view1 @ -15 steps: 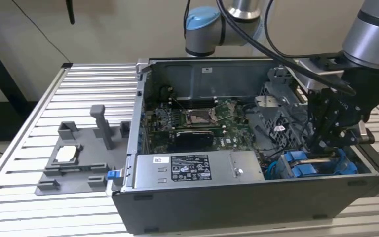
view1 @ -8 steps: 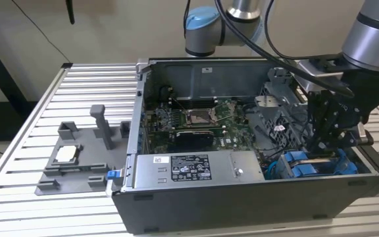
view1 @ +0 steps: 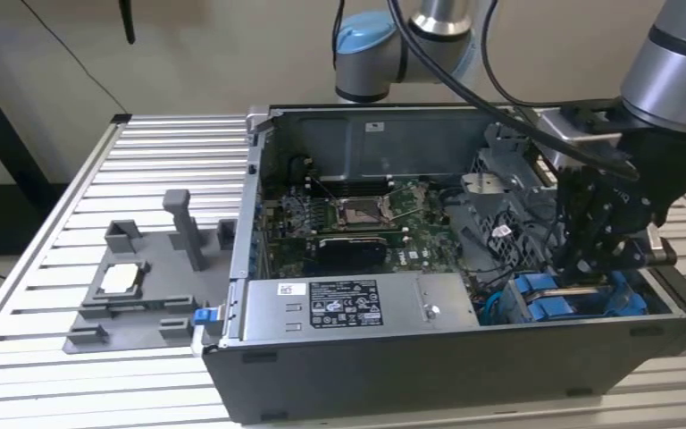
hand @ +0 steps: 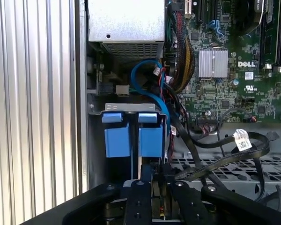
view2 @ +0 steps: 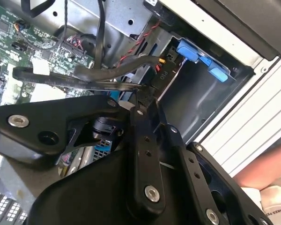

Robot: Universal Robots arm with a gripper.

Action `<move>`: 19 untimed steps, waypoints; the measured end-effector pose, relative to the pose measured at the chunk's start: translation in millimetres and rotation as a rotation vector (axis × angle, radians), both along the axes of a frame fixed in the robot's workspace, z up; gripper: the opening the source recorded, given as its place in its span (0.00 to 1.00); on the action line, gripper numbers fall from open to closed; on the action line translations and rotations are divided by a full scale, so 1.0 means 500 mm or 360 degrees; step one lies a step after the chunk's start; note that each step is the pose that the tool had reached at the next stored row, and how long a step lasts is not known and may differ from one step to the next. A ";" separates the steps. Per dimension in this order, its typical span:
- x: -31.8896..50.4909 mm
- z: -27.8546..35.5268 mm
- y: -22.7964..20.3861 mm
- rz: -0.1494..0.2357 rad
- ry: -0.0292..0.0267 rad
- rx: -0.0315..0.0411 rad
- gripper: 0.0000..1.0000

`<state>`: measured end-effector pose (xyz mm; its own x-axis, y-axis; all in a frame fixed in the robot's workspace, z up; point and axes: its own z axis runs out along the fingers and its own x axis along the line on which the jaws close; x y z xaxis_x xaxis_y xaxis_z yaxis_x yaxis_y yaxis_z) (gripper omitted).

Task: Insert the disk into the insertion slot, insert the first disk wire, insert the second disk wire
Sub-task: 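Insert the second disk wire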

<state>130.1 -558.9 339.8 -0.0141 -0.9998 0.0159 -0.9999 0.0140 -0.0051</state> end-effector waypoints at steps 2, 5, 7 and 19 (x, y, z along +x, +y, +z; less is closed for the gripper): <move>0.000 0.005 -0.0010 -0.0007 0.00006 0.0018 0.24; 0.000 0.012 -0.0022 -0.0017 0.00017 0.0046 0.24; 0.000 0.019 -0.0022 -0.0018 0.00017 0.0061 0.24; -0.001 0.062 -0.0023 -0.0018 0.00018 0.0075 0.24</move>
<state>129.8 -560.1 370.9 -0.0257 -0.9992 -0.0311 -0.9997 0.0258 -0.0030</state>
